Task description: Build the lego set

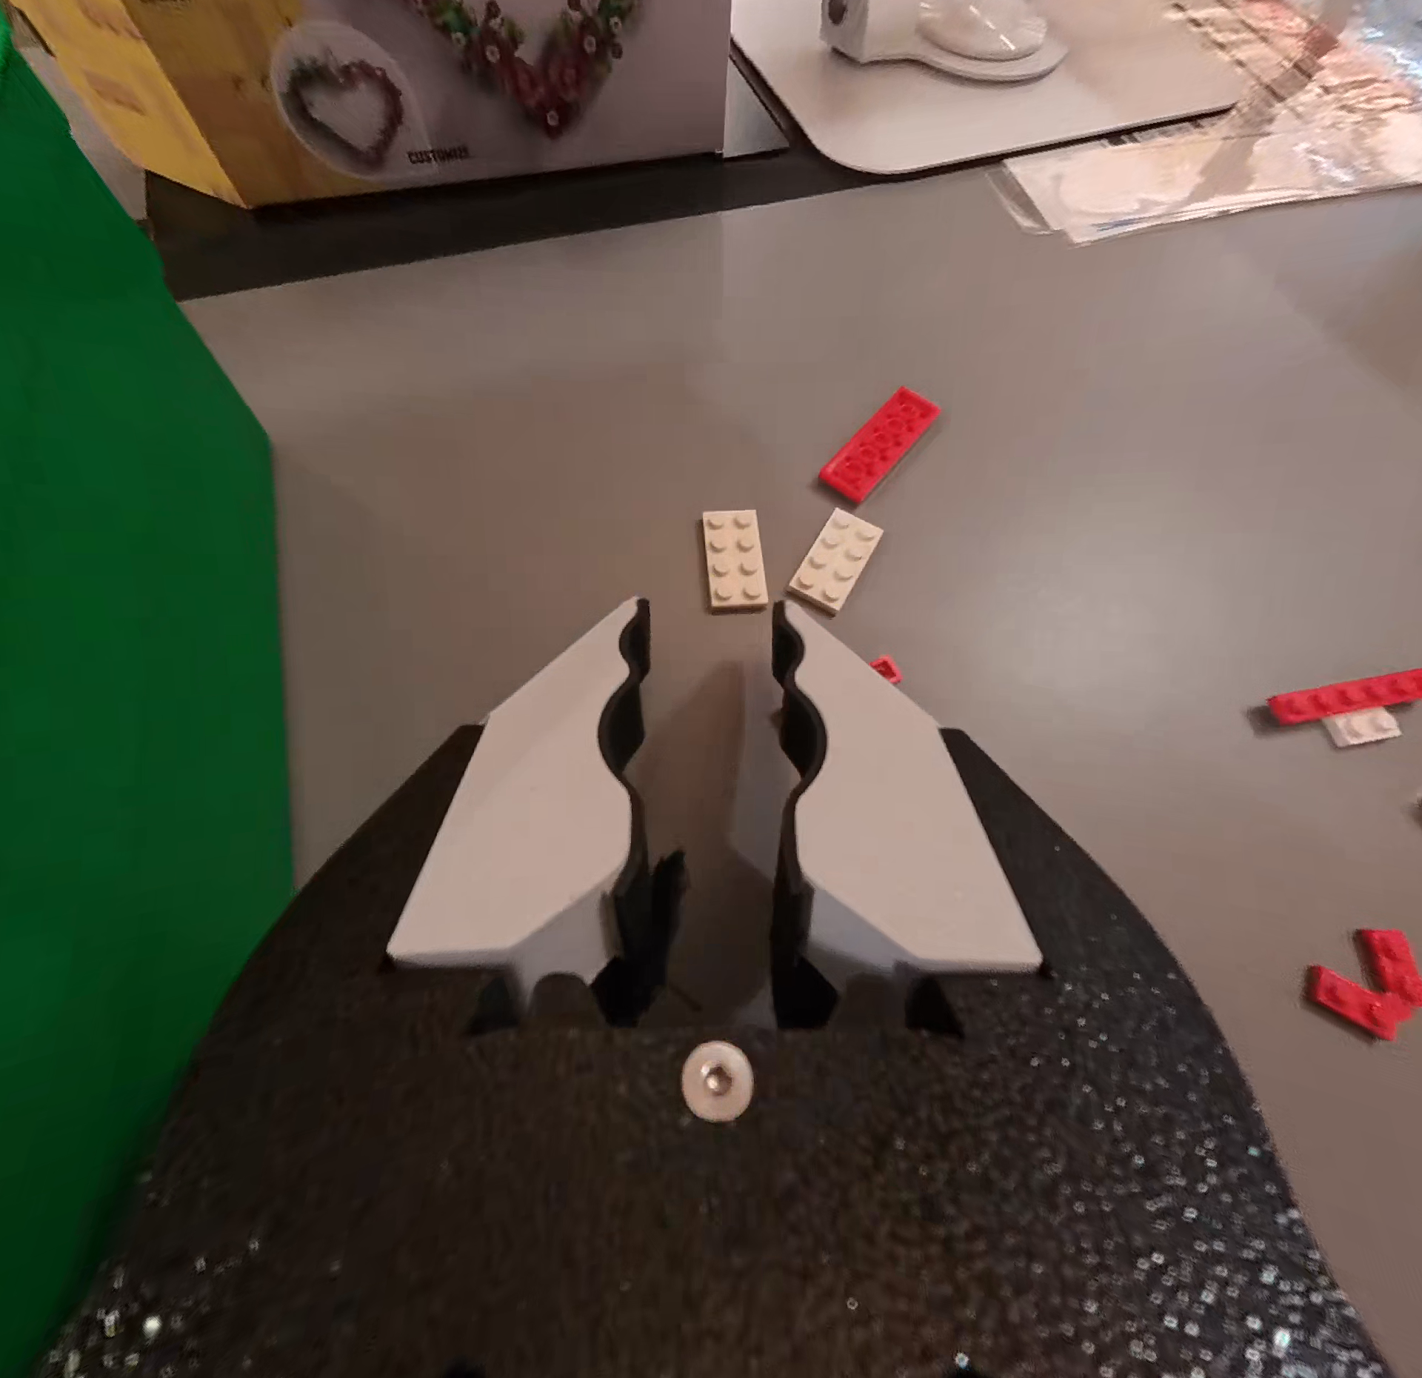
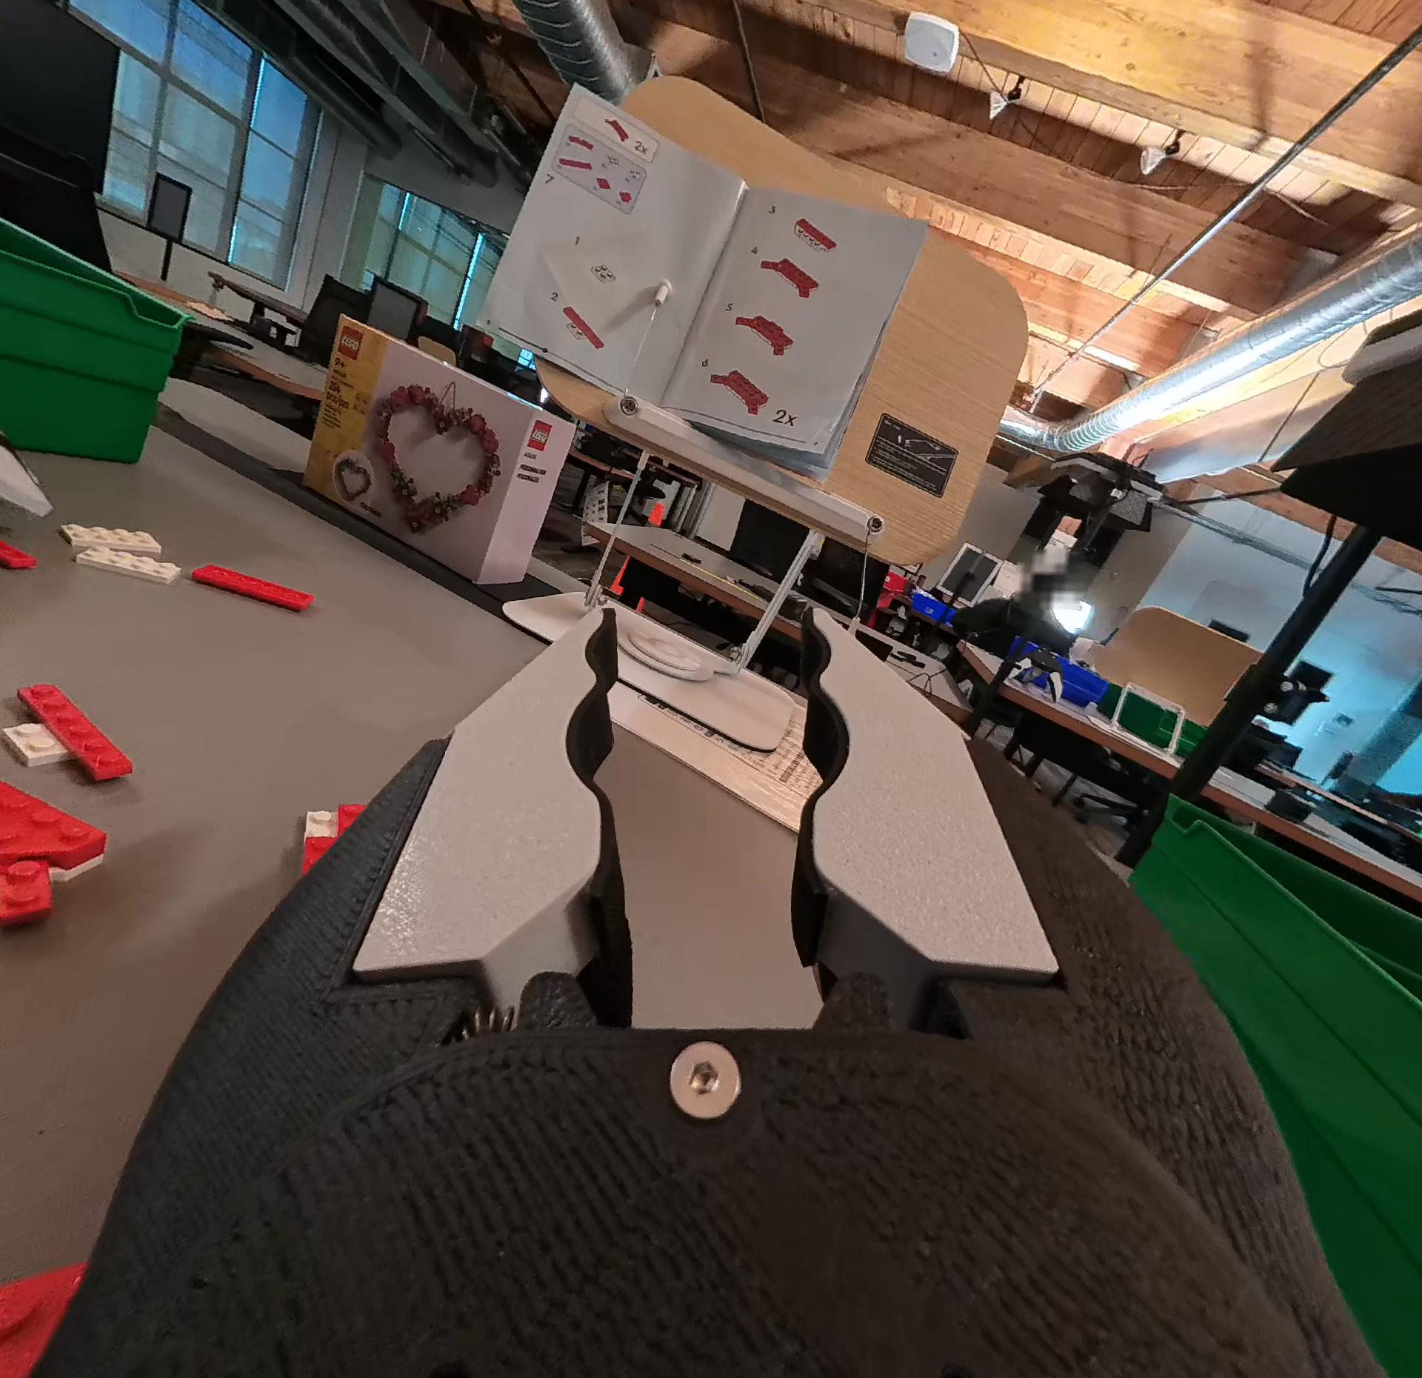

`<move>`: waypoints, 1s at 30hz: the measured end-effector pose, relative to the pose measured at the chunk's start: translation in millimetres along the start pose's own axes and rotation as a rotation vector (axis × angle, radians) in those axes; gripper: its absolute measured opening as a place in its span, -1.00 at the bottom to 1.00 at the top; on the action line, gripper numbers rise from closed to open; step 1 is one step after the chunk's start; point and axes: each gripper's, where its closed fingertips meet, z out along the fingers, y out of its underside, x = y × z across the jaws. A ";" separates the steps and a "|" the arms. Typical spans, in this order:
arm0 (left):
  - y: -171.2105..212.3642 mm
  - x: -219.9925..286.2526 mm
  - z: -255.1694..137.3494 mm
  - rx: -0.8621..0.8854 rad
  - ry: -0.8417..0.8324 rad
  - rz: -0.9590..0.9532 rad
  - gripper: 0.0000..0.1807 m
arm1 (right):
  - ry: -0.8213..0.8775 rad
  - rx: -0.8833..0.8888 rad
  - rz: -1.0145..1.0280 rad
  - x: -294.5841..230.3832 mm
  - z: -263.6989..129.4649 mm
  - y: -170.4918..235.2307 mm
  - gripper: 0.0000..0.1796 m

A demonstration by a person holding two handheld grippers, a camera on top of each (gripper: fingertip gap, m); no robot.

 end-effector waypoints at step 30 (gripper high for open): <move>-139.4 -49.5 -172.9 0.225 -0.110 0.116 -0.70 | 0.009 -0.002 0.007 2.6 -0.3 0.8 -0.53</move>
